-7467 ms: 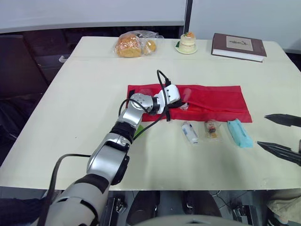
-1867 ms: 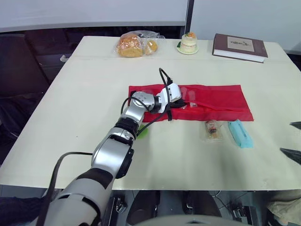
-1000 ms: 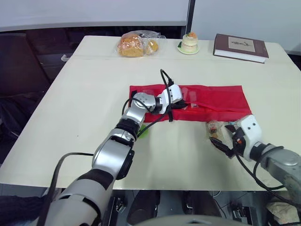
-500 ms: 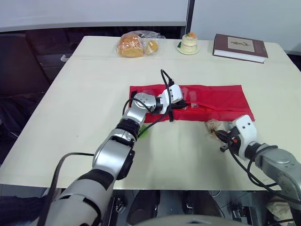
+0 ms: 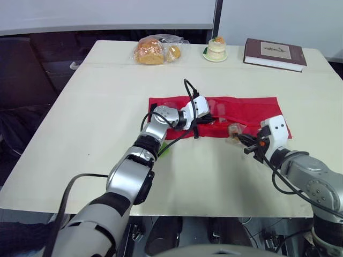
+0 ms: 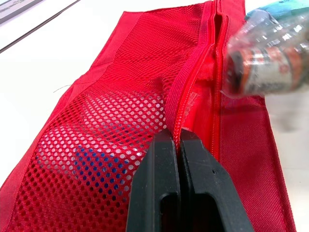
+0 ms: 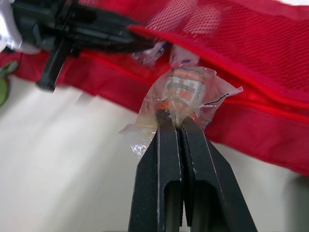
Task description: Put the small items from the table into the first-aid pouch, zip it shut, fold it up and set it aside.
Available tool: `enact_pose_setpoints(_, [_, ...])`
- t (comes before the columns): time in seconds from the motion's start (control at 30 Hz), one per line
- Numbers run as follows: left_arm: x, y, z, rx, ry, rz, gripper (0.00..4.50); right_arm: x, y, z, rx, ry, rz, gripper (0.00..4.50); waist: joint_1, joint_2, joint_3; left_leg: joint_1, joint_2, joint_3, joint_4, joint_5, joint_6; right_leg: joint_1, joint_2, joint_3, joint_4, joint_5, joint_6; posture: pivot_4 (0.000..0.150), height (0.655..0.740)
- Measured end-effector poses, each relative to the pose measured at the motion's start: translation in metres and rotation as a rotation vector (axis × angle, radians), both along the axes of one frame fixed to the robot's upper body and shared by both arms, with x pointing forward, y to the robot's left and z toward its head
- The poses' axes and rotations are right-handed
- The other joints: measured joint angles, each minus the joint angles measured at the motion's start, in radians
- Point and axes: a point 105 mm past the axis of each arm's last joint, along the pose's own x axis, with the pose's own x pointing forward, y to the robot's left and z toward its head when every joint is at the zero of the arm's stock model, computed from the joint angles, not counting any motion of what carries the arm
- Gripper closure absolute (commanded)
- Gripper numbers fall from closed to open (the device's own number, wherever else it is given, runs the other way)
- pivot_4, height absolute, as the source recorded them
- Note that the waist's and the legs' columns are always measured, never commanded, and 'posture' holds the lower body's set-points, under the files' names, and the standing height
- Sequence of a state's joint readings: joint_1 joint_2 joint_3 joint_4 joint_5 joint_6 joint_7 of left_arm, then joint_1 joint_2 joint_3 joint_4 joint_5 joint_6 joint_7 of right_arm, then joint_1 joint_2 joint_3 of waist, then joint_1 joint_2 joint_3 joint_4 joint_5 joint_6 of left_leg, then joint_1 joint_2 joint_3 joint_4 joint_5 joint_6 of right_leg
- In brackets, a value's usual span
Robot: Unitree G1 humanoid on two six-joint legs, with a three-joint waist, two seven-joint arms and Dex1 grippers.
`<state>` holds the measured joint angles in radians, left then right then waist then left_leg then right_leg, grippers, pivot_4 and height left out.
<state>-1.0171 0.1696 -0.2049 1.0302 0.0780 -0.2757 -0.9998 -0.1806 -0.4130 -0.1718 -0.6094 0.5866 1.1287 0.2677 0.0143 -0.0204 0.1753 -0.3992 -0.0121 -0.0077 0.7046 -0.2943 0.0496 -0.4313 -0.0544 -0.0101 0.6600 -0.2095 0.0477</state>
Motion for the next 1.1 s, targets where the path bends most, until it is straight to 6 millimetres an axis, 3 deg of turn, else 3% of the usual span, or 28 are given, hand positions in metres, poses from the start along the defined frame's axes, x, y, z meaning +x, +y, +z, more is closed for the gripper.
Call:
enact_pose_setpoints(0.37, [-0.003,-0.006,0.003,-0.009,-0.013,-0.025,4.5,0.031,0.015,-0.009,0.154,0.049,-0.081,4.45,-0.004,0.0,0.0,0.0,0.0,0.001,0.0,0.0,0.0,0.0,0.0,0.0,0.001,0.0,0.0,0.15,0.7289])
enact_pose_setpoints(0.63, [-0.008,-0.004,-0.001,-0.006,-0.009,-0.044,4.5,0.054,0.01,-0.011,0.097,-0.062,-0.175,4.45,-0.008,0.001,0.0,0.001,0.0,0.001,0.0,0.0,0.0,-0.001,0.001,0.0,0.001,0.0,0.0,0.15,0.7289])
enact_pose_setpoints(1.1, [-0.015,-0.007,-0.002,-0.004,-0.002,-0.083,4.5,0.086,0.039,-0.01,0.072,-0.158,-0.157,4.45,-0.027,0.001,0.0,0.001,0.0,0.0,-0.001,0.0,0.0,-0.001,0.0,0.001,0.001,0.0,0.0,0.15,0.7289])
